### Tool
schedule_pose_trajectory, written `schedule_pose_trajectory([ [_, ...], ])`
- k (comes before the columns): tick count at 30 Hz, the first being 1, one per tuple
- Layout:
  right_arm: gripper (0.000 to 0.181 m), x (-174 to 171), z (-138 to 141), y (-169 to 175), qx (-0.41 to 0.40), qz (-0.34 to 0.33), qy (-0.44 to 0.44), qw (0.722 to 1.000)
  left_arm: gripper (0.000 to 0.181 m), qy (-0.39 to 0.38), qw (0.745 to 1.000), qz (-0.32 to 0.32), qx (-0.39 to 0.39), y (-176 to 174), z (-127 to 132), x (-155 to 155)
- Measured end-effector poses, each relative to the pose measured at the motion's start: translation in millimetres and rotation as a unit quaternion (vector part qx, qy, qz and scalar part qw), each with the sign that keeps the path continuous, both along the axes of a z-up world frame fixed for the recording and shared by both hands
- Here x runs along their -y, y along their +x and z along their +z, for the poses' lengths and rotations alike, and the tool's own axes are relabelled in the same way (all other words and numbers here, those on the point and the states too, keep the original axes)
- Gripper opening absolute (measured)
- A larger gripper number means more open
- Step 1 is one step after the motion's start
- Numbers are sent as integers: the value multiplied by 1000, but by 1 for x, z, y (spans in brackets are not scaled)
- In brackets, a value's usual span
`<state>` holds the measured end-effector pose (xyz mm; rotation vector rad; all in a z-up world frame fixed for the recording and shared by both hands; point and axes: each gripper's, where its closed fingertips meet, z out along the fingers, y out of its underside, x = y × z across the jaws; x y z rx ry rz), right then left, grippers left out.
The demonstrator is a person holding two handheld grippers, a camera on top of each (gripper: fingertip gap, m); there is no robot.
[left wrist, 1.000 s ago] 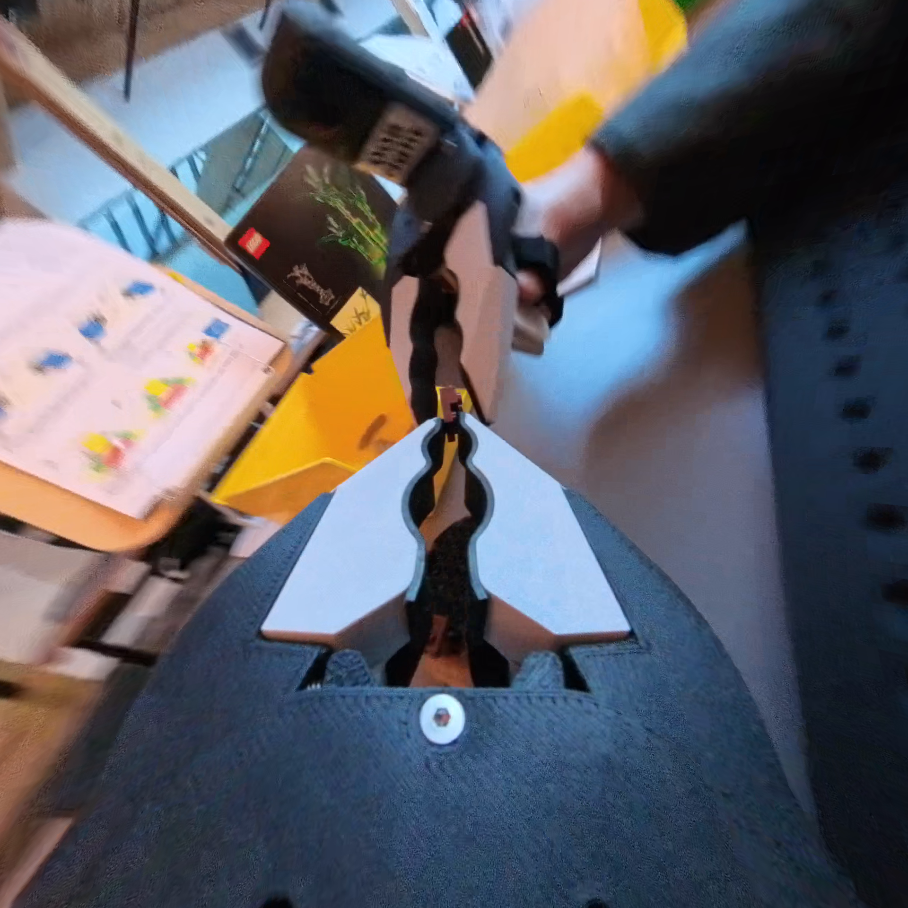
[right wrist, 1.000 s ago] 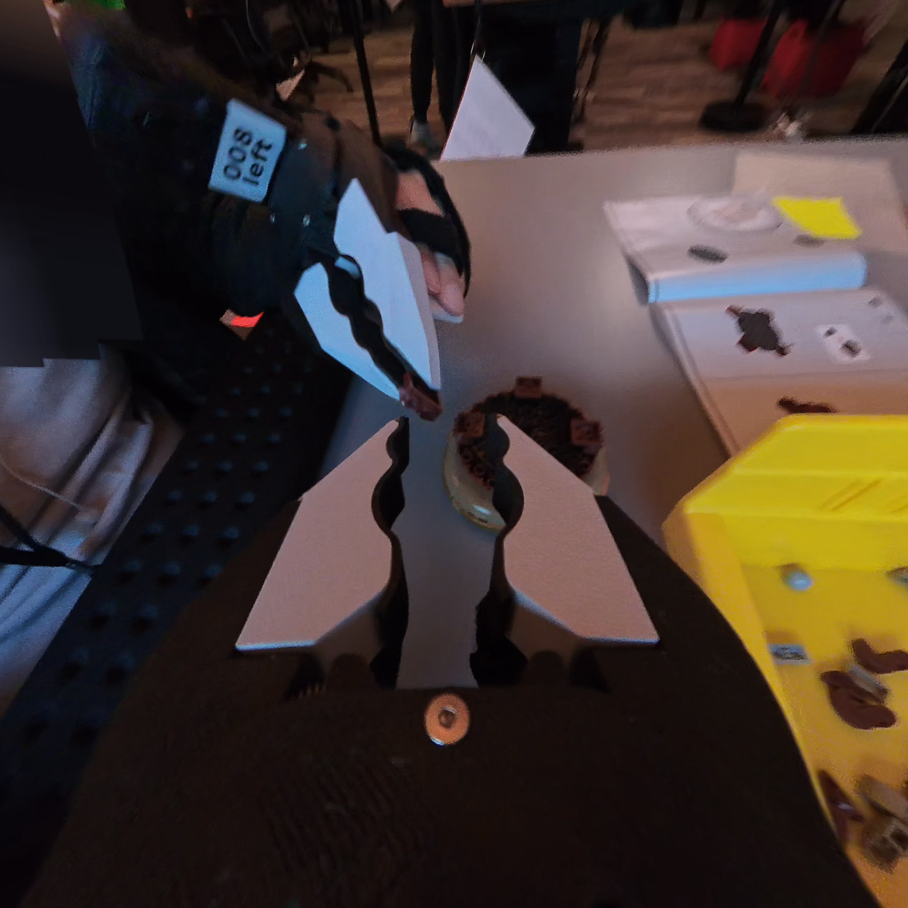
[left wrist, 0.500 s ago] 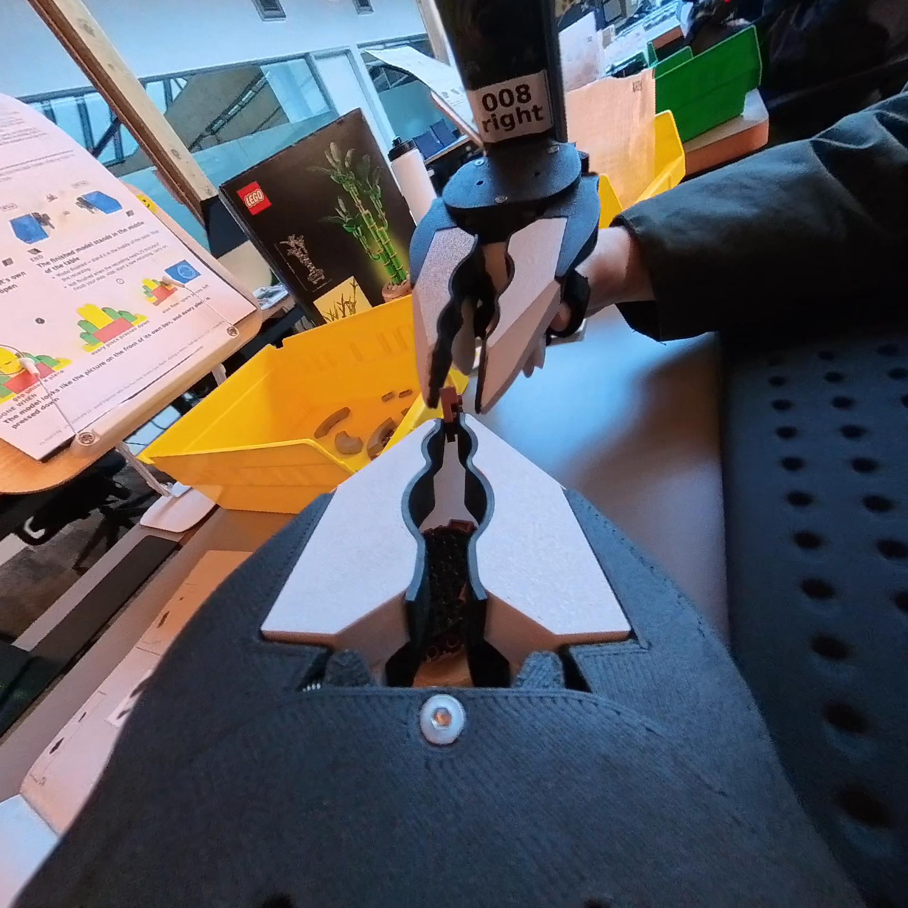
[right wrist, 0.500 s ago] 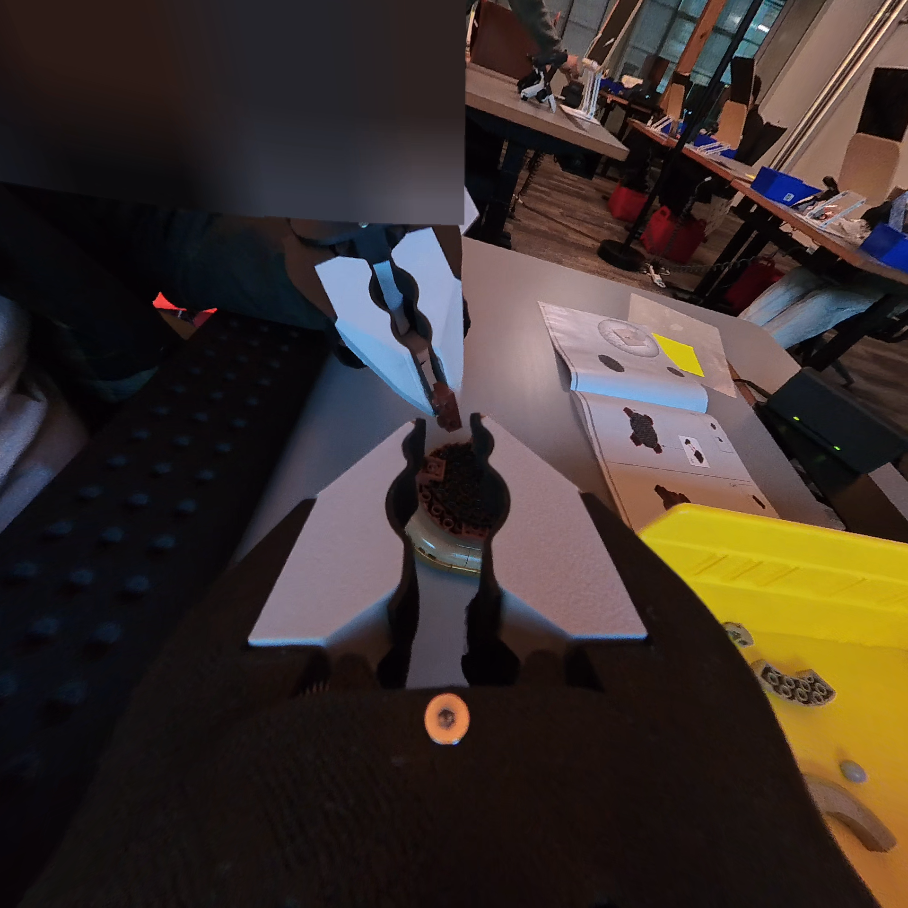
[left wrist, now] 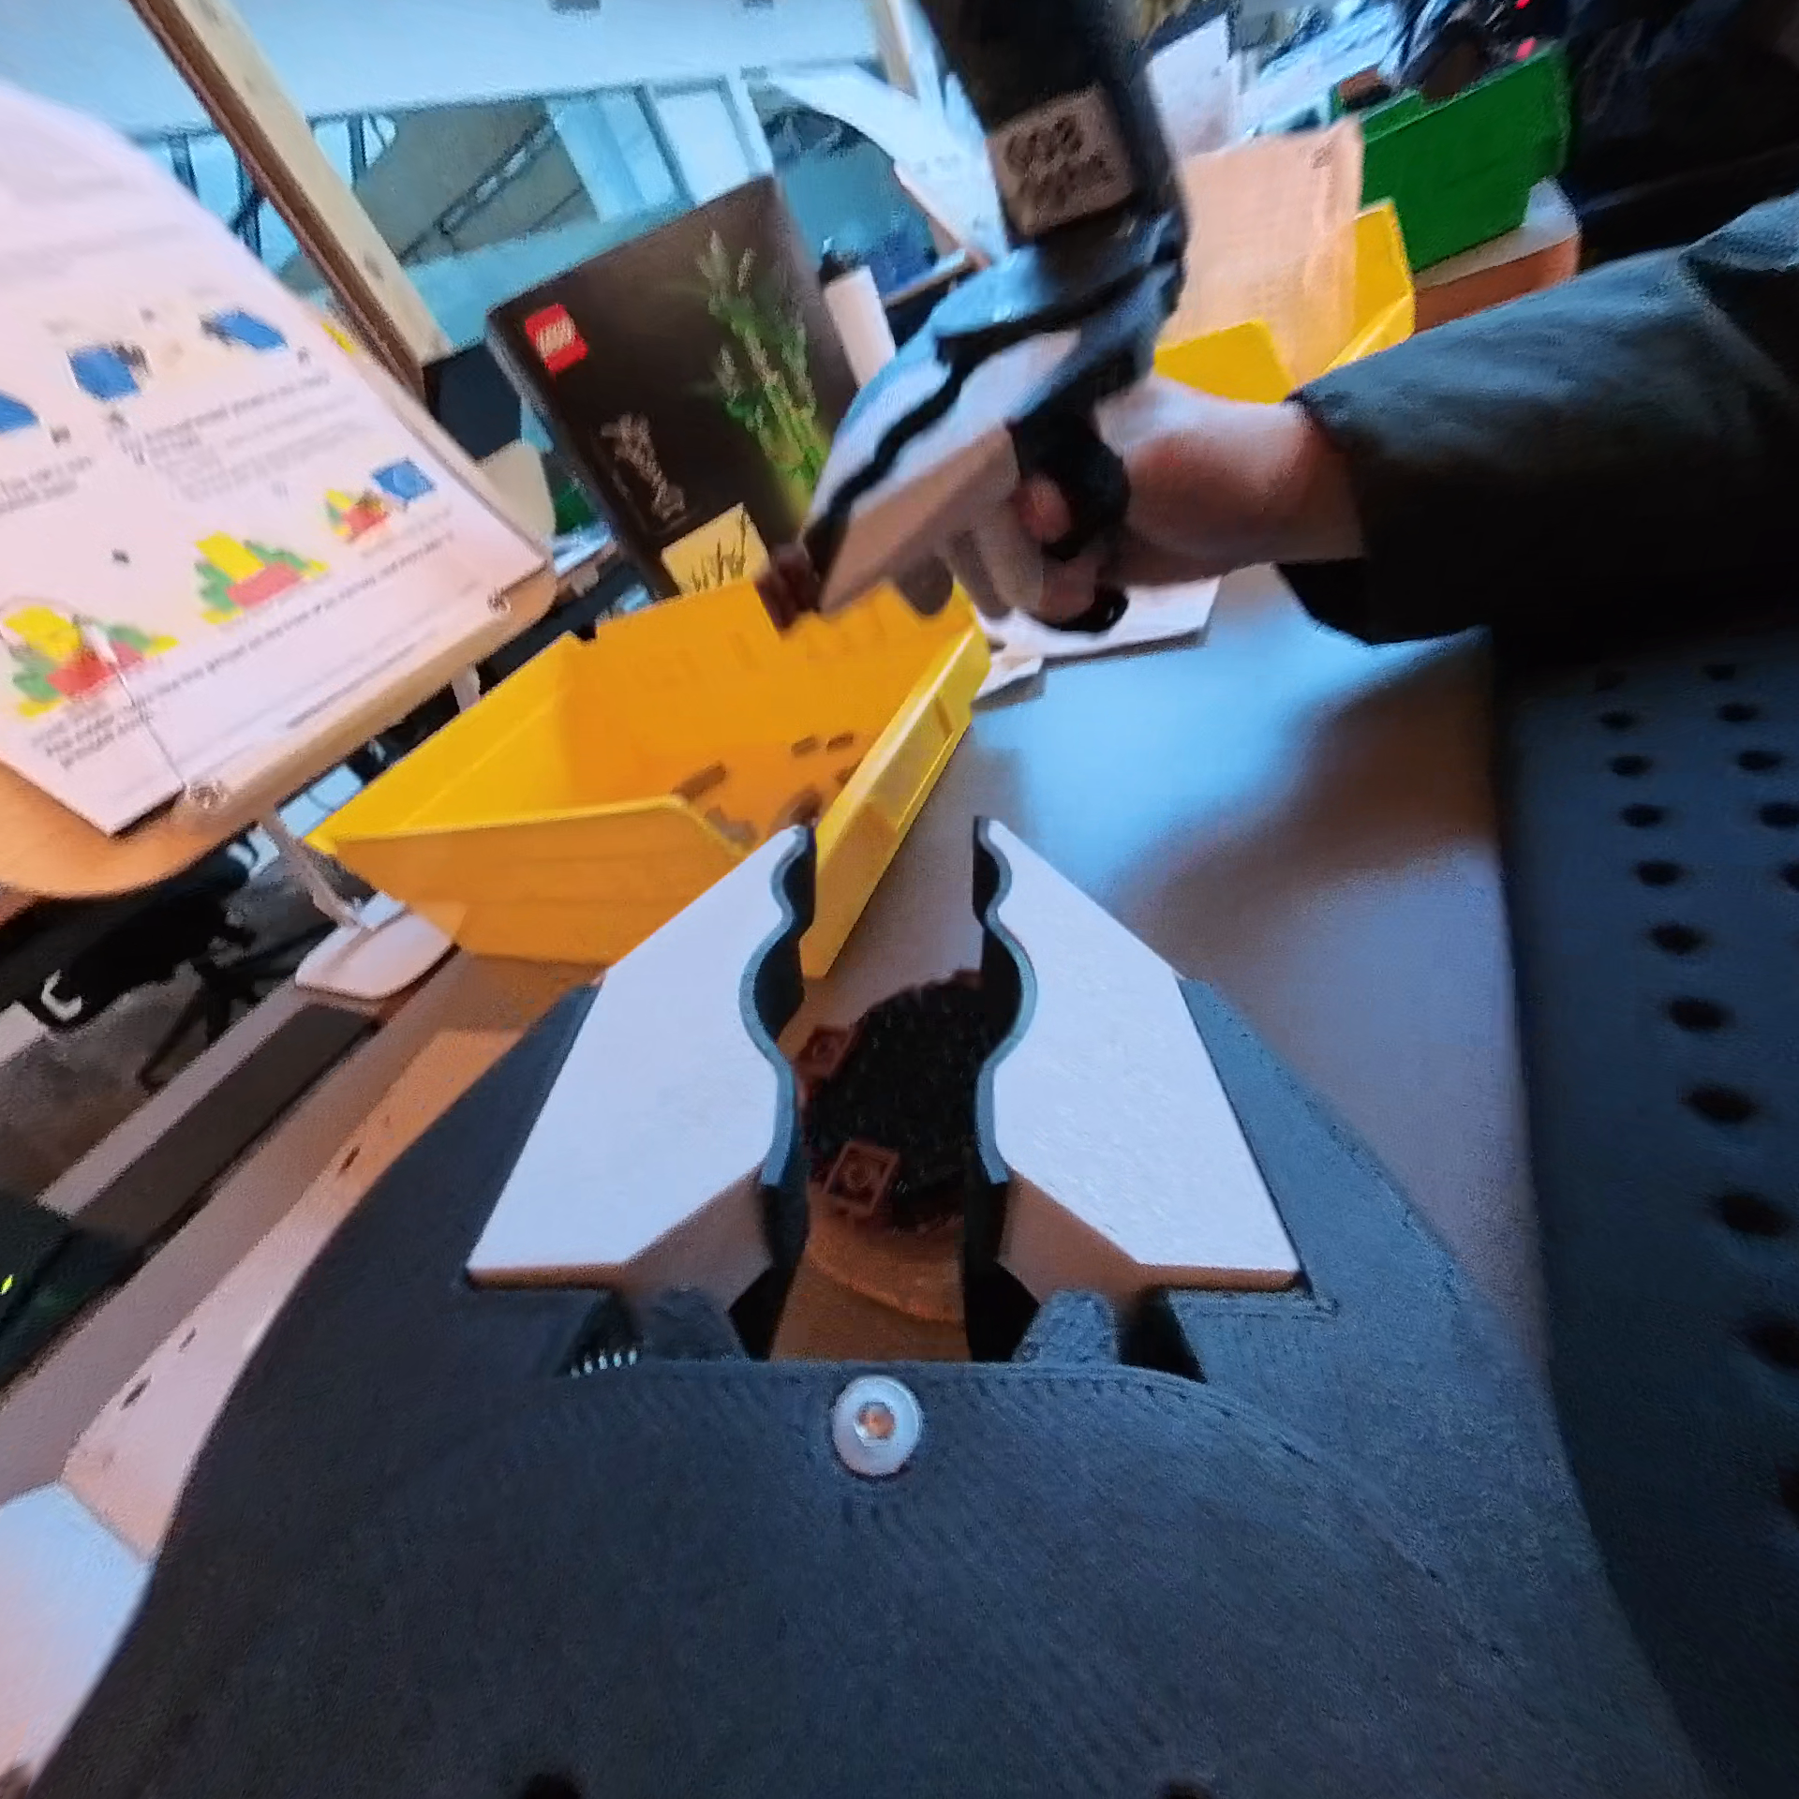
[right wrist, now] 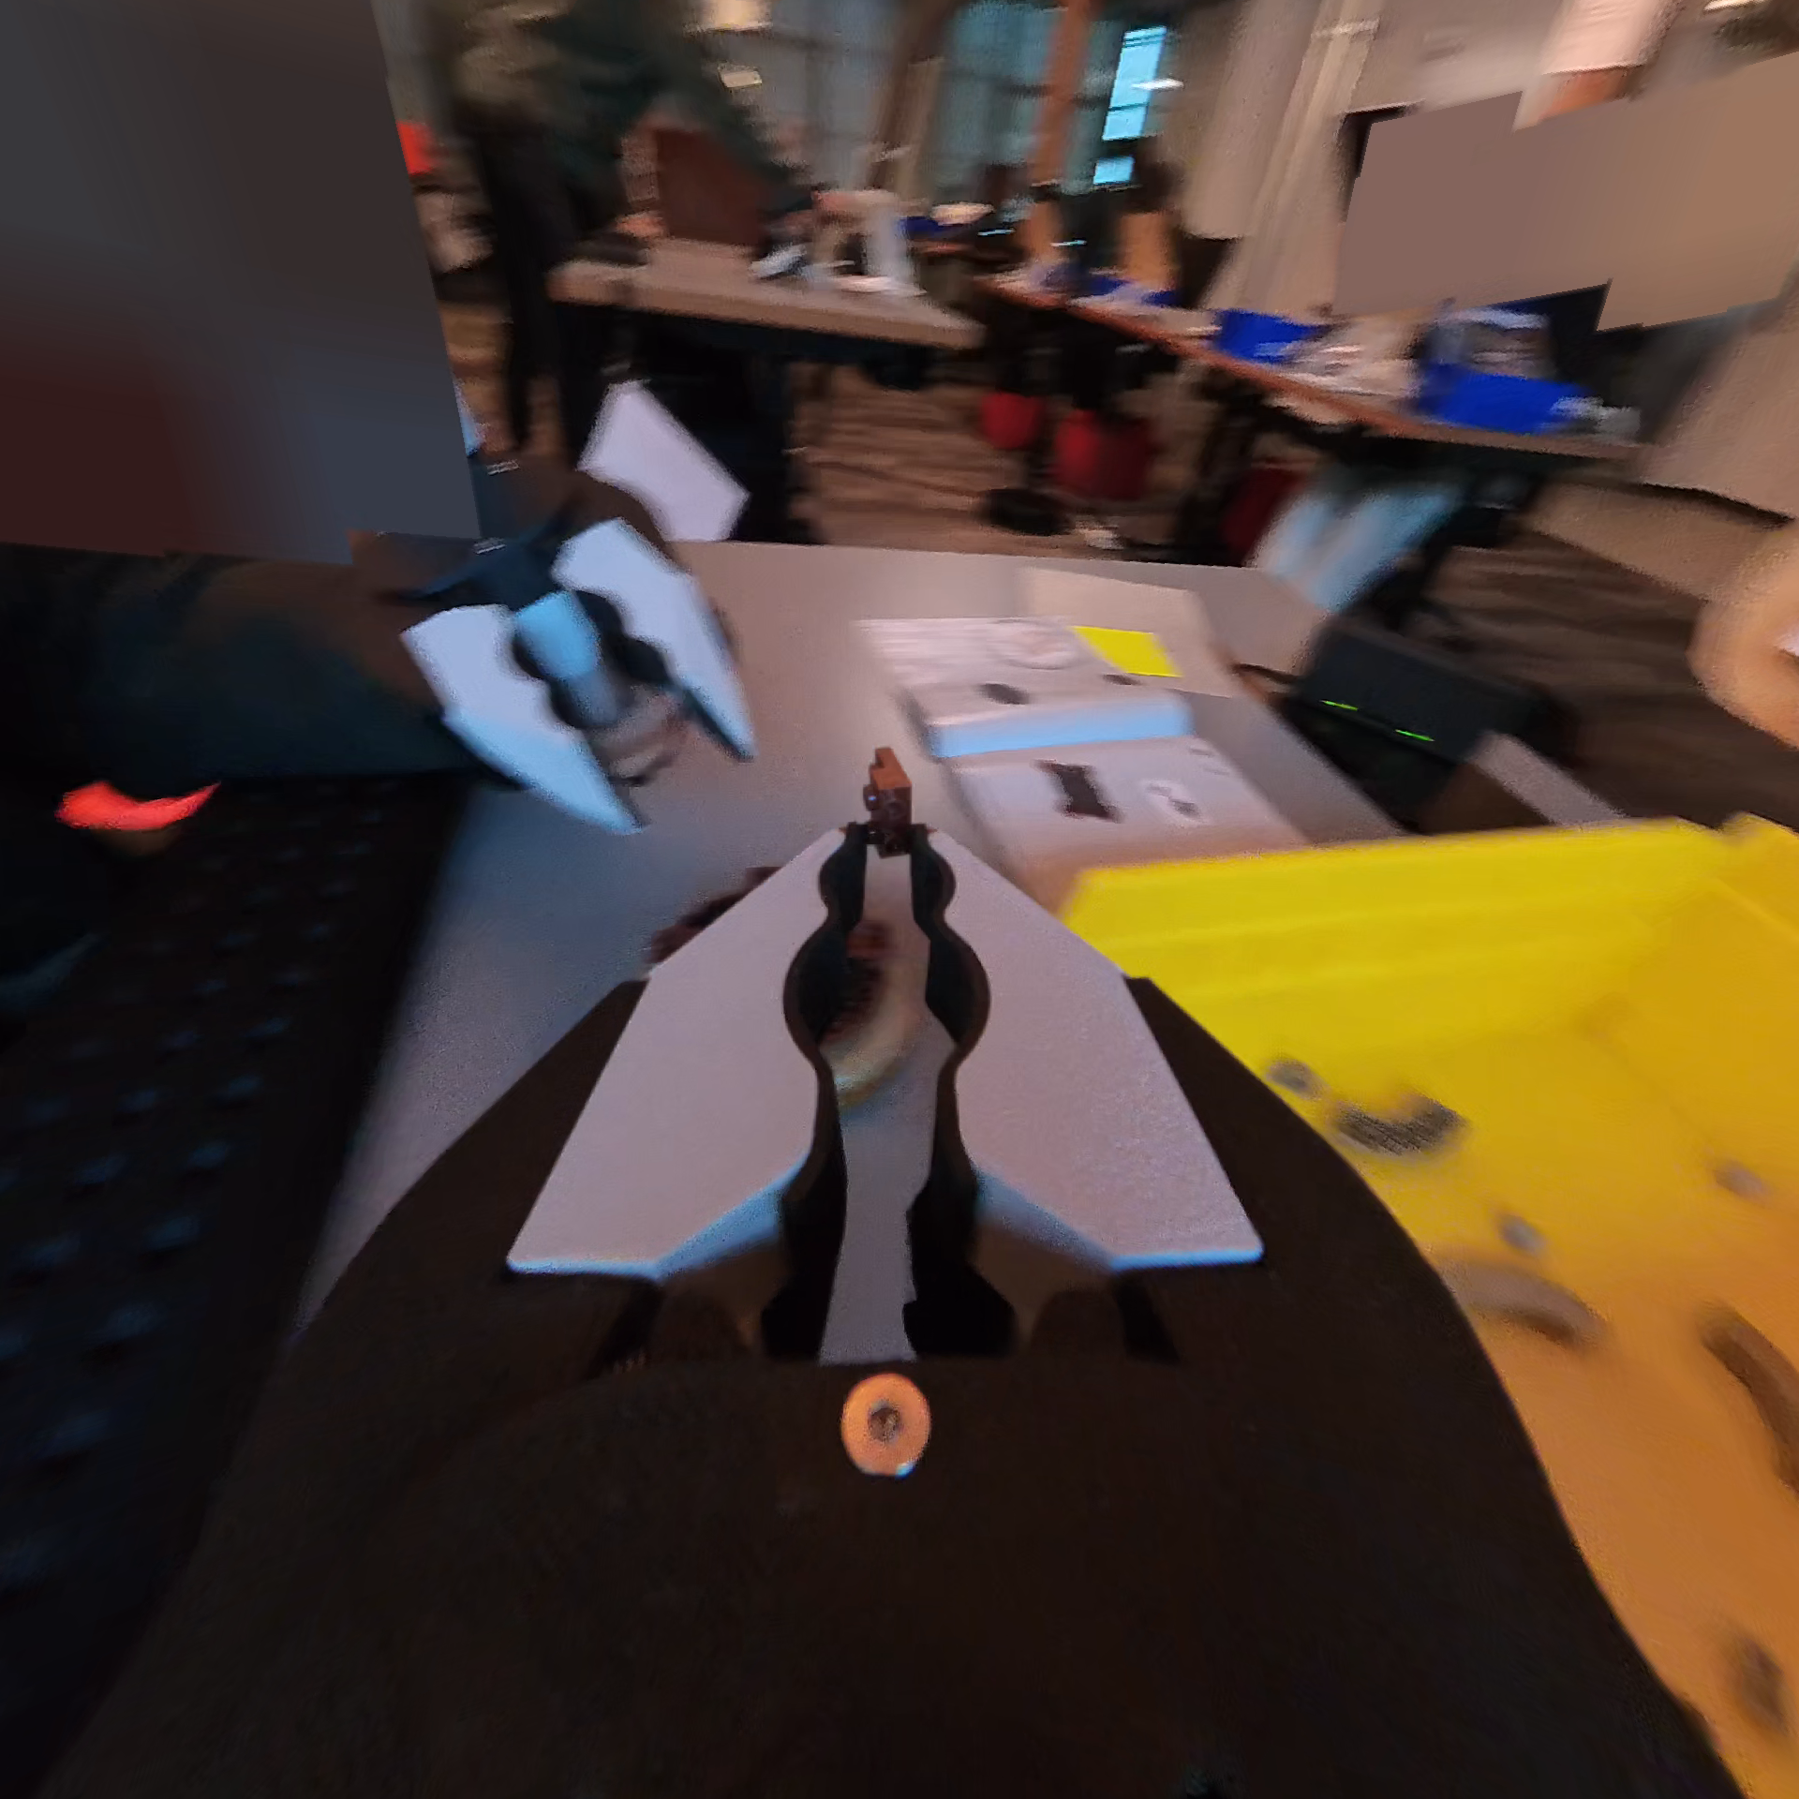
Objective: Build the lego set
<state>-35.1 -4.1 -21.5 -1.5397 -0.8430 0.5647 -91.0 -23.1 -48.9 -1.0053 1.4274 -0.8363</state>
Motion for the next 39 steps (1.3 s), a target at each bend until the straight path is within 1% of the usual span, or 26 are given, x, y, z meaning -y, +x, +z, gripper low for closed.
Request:
schedule_pose_trajectory([
  [2,6,-22,2,36,-13,-99,2,995,31,-6,999,13,-34,-2,-16,-14],
  [4,7,-37,0,69,-19,-183,-5,983,33,-14,997,27,-67,-6,-31,-27],
  [5,7,-42,-3,83,-21,-216,-16,976,34,-18,996,32,-78,-8,-35,-32],
  [7,7,-49,-12,100,-27,-253,-43,966,34,-35,996,44,-70,-13,-33,-42],
  [9,7,-53,-20,109,-31,-271,-64,960,33,-70,995,39,-59,-18,-29,-46],
  [11,7,-56,-27,114,-29,-281,-77,956,33,-97,993,37,-60,-24,-30,-51],
  [15,6,-62,-33,119,-32,-287,-93,953,30,-119,990,42,-60,-29,-33,-58],
  [16,9,-63,-37,119,-33,-285,-107,952,30,-121,990,38,-62,-27,-33,-56],
  [17,19,-64,-40,120,-40,-284,-123,950,31,-117,990,36,-65,-25,-34,-54],
  [18,26,-65,-40,121,-49,-285,-130,948,31,-109,991,35,-71,-23,-35,-53],
  [22,23,-61,-13,135,-94,-298,-81,947,34,-102,990,40,-84,-22,-39,-52],
  [24,22,-55,-2,130,-114,-275,-62,953,39,-111,989,43,-84,-27,-38,-54],
  [25,21,-52,2,120,-120,-246,-55,960,43,-119,988,39,-85,-28,-38,-53],
  [27,20,-40,4,82,-110,-157,-57,980,54,-144,985,25,-96,-29,-42,-47],
  [28,20,-33,-1,59,-93,-108,-67,988,59,-155,982,17,-108,-28,-45,-43],
  [30,20,-15,-17,10,-46,-12,-91,995,67,-159,978,7,-133,-24,-54,-36],
  [31,20,-9,-30,-9,-14,19,-106,994,69,-155,977,4,-147,-21,-59,-33],
  [33,21,-15,-60,-24,59,0,-132,989,73,-144,974,2,-172,-15,-68,-28],
  [34,23,-16,-70,-30,78,0,-140,987,73,-146,974,0,-173,-13,-69,-27],
  [37,33,-11,-88,-50,56,48,-201,977,73,-152,974,5,-170,-11,-69,-30],
  [39,33,-8,-96,-53,55,61,-231,969,75,-153,974,16,-167,-13,-69,-37],
])
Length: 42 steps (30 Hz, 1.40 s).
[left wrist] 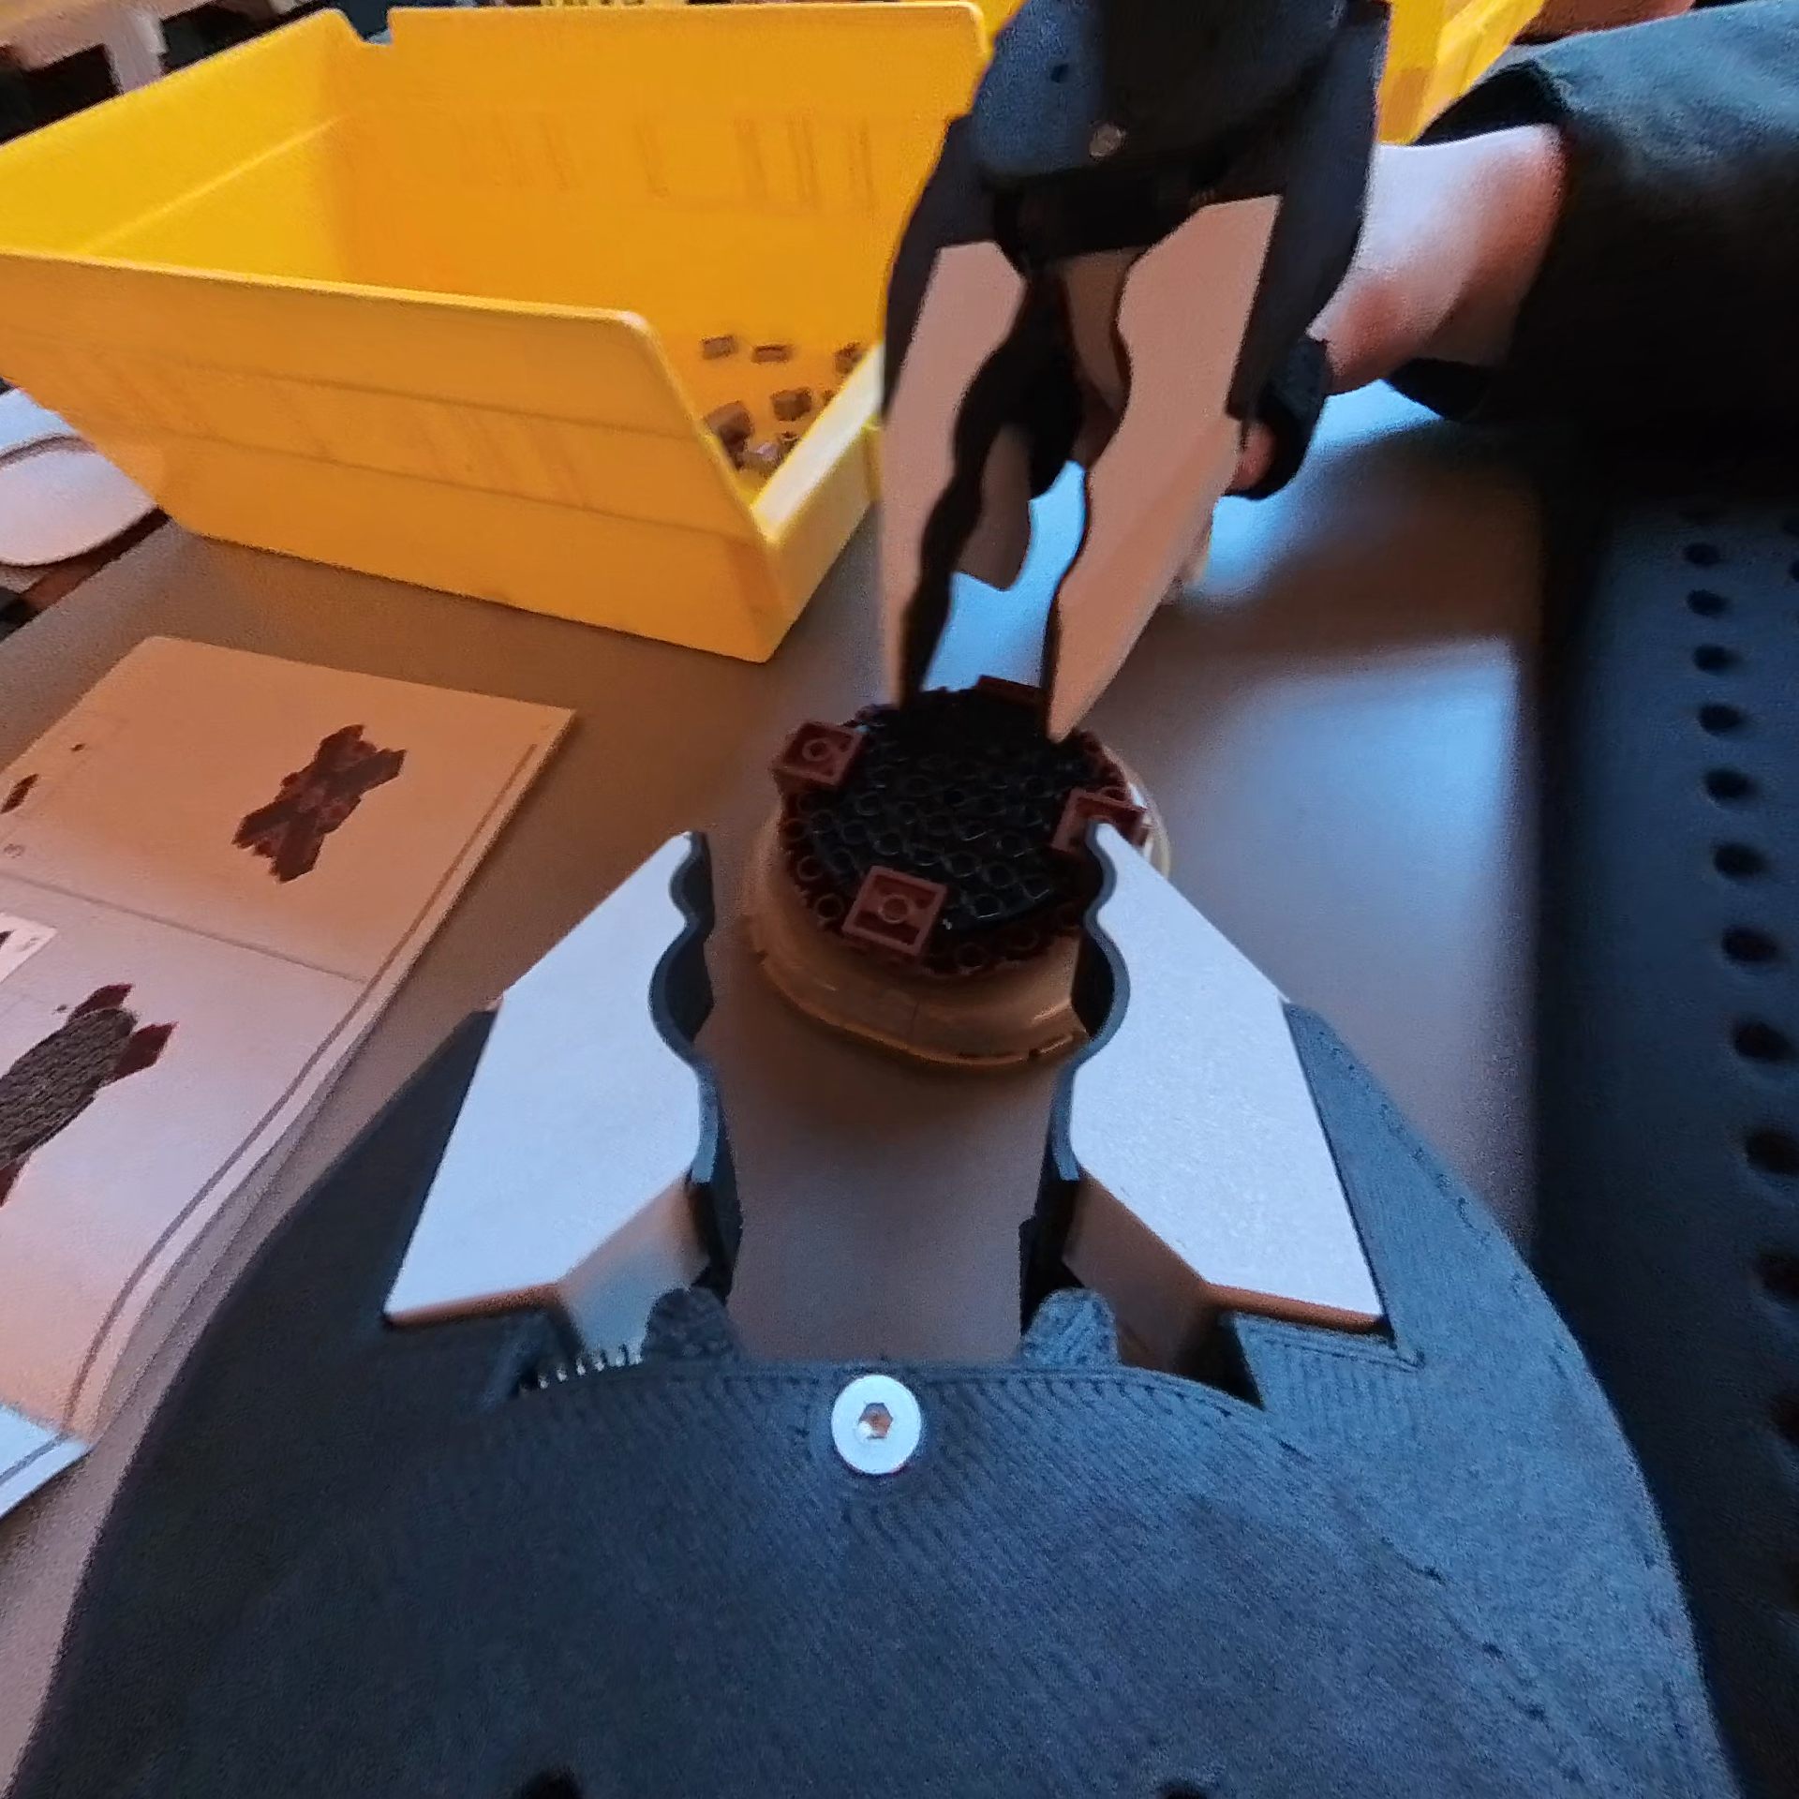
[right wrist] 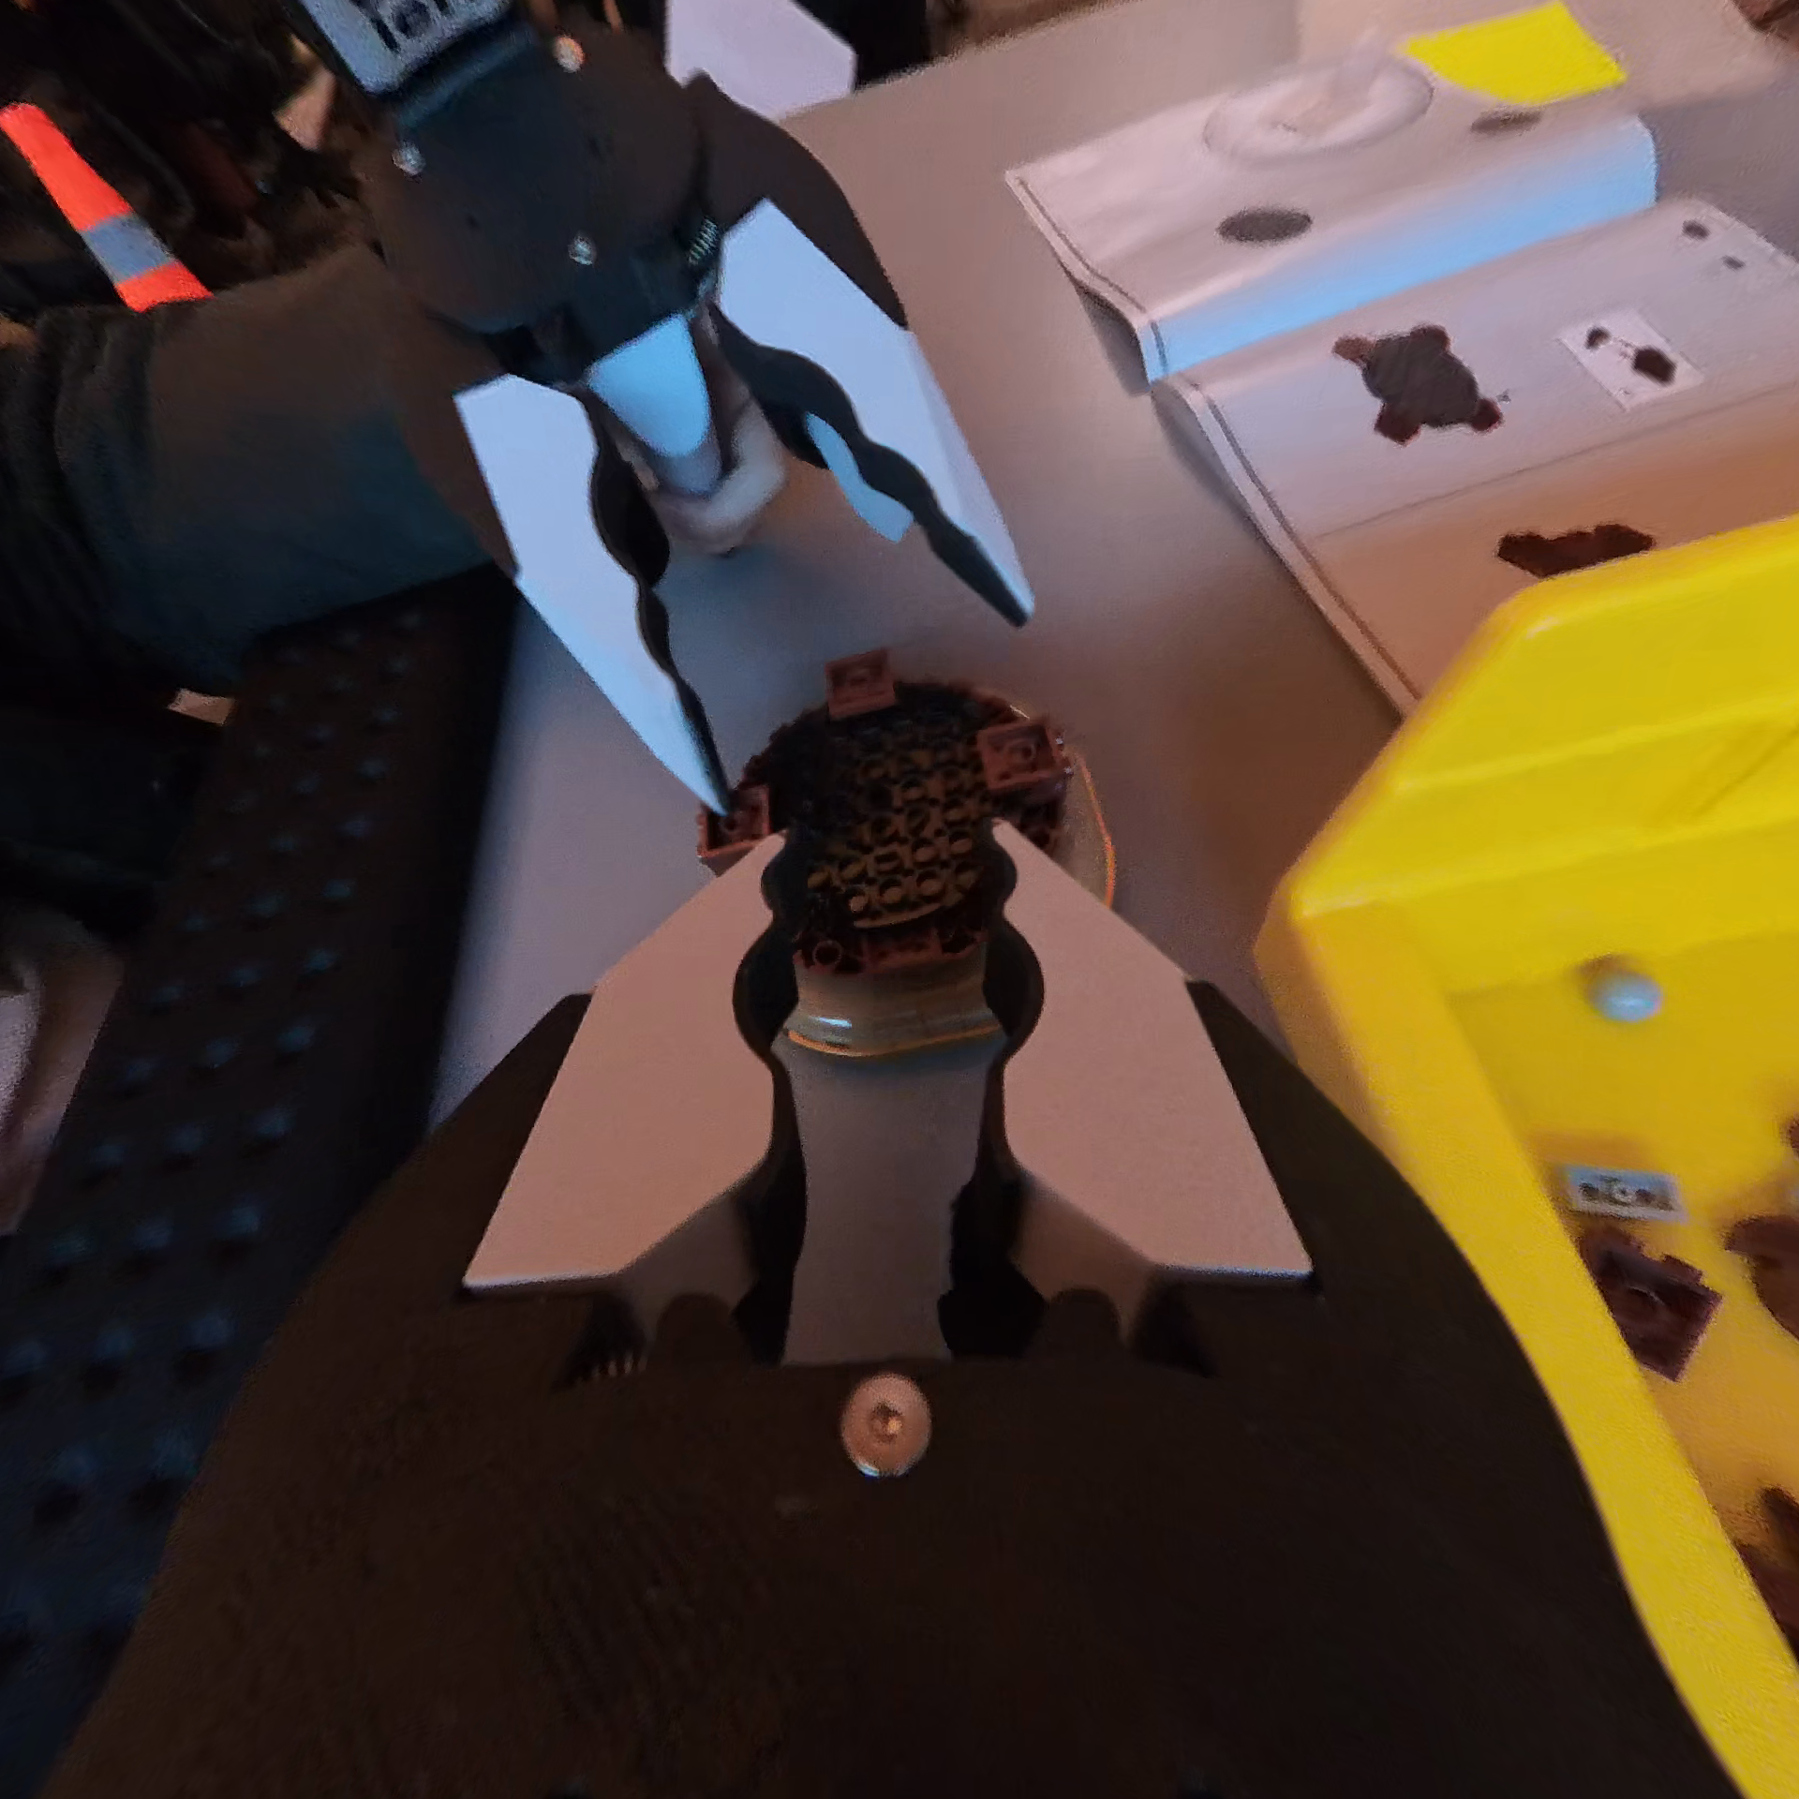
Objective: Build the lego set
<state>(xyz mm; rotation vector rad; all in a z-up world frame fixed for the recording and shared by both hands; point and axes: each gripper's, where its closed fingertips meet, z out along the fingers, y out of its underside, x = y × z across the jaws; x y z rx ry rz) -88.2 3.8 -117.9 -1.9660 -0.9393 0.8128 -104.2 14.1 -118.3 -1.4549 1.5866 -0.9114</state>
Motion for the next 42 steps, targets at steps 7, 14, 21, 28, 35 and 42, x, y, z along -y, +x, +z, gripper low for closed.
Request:
schedule_pose_trajectory([
  [7,5,32,-2,-10,17,61,-43,997,67,17,996,90,13,-20,9,-39],
  [14,43,-1,-2,4,83,5,97,992,85,-21,999,41,3,1,15,-2],
  [21,37,5,-10,-6,76,29,62,995,105,35,994,36,-101,5,-24,3],
  [28,1,11,-3,-2,107,36,94,989,101,10,995,11,-95,-6,-23,3],
  [35,16,6,-2,-7,54,39,79,995,92,8,995,-46,-89,-1,-27,16],
  [42,14,10,-3,-5,92,48,81,991,105,31,995,-47,-87,5,-30,22],
])
